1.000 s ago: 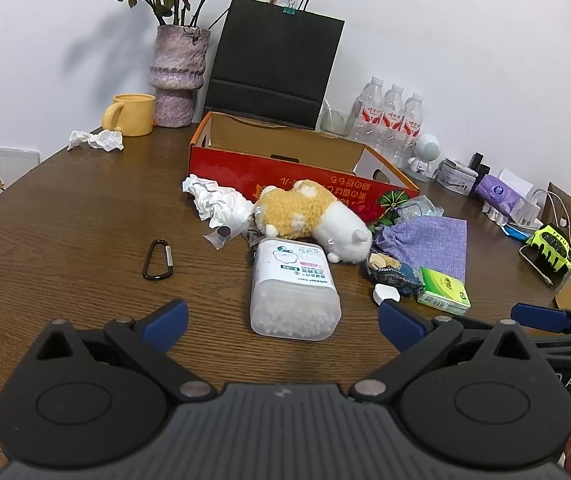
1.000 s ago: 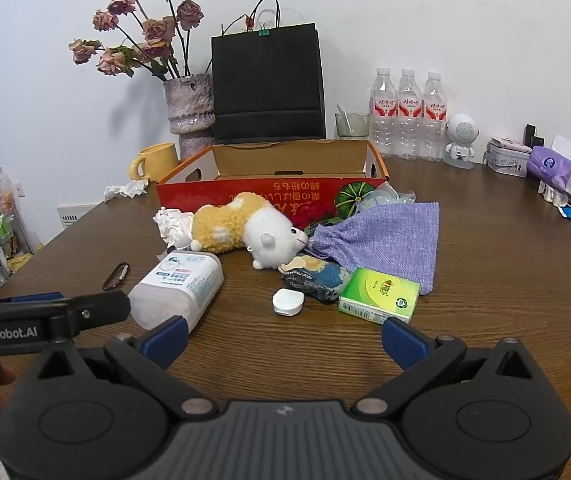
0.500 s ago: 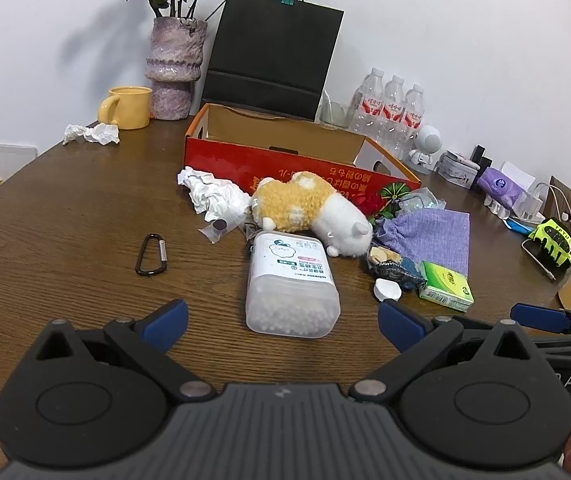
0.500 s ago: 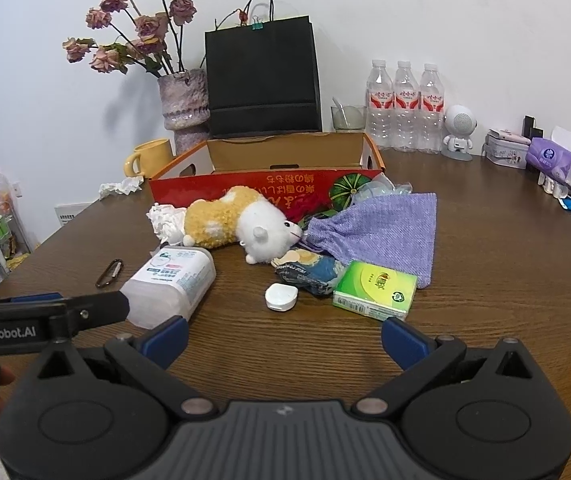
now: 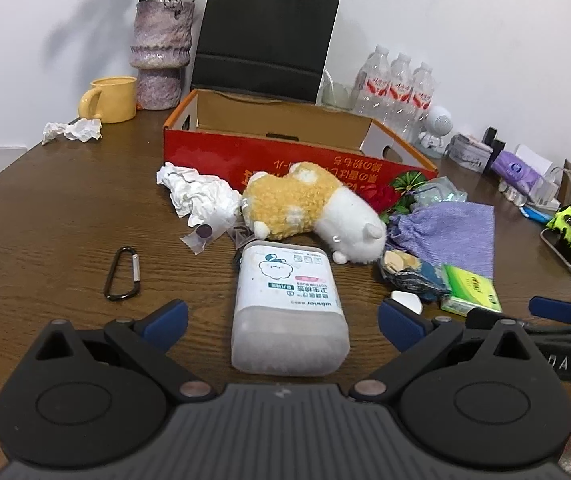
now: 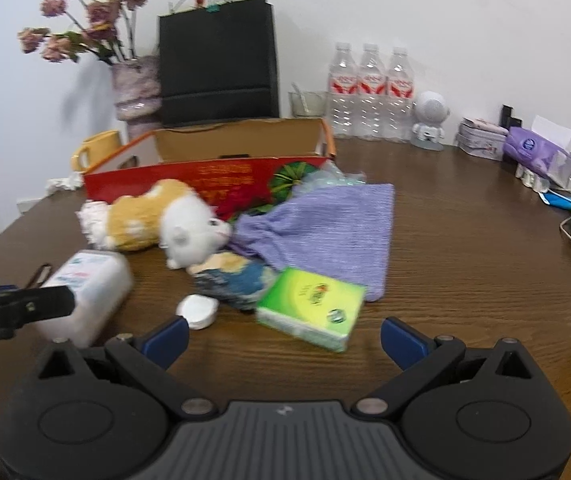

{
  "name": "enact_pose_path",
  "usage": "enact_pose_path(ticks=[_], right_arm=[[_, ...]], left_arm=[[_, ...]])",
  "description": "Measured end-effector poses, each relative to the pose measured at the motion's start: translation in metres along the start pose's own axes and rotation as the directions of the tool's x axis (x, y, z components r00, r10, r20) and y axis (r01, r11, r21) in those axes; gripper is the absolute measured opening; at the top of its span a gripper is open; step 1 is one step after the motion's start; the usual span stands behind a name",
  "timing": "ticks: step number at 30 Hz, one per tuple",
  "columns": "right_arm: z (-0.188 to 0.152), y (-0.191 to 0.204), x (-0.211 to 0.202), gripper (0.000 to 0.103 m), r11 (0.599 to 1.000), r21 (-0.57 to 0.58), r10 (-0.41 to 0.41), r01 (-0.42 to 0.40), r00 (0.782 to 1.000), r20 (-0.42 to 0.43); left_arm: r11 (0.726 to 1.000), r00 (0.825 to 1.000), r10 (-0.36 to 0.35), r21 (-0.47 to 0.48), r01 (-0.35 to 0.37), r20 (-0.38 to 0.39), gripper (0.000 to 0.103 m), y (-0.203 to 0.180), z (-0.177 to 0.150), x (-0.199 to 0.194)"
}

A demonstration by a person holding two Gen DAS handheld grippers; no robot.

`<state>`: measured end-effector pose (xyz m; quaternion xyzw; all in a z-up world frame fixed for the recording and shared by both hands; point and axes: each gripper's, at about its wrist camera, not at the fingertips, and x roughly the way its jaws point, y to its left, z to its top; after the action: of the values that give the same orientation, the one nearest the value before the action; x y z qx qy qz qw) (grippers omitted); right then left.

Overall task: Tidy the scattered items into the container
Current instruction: 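Grasp the white cotton-swab container with the left gripper while the right grasps the green tissue pack, then carry both items into the cardboard box and open both grippers to release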

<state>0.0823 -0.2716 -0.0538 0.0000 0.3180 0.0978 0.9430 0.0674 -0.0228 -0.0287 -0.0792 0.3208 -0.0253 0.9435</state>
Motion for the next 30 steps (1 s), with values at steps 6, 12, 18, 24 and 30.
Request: enact_pose_path(ticks=[6,12,18,24,30], right_arm=[[0.006,-0.007,0.029,0.1,1.0,-0.002,-0.024,0.024,0.999,-0.03],[0.01,-0.005,0.051,0.09,0.999,-0.032,-0.038,0.036,0.997,-0.074],[0.011,-0.005,0.052,0.073,0.999,-0.039,-0.025,0.022,0.998,-0.063],[0.009,-0.011,0.043,0.071,1.0,-0.02,0.021,-0.021,0.999,-0.032],[0.006,-0.015,0.031,0.07,1.0,0.004,0.021,-0.021,1.0,0.008]], left_arm=[[1.0,0.999,0.021,0.004,-0.021,-0.031,0.103,-0.002,0.002,0.024],[0.999,0.998,0.046,0.029,-0.045,-0.035,0.103,-0.004,0.004,0.037],[0.996,0.997,0.07,0.063,-0.067,-0.04,0.086,-0.005,0.003,0.046],[0.998,0.999,0.046,0.049,-0.046,-0.006,0.067,-0.001,0.0,0.04],[0.999,0.999,0.018,0.047,-0.019,0.031,0.067,0.002,-0.001,0.029]])
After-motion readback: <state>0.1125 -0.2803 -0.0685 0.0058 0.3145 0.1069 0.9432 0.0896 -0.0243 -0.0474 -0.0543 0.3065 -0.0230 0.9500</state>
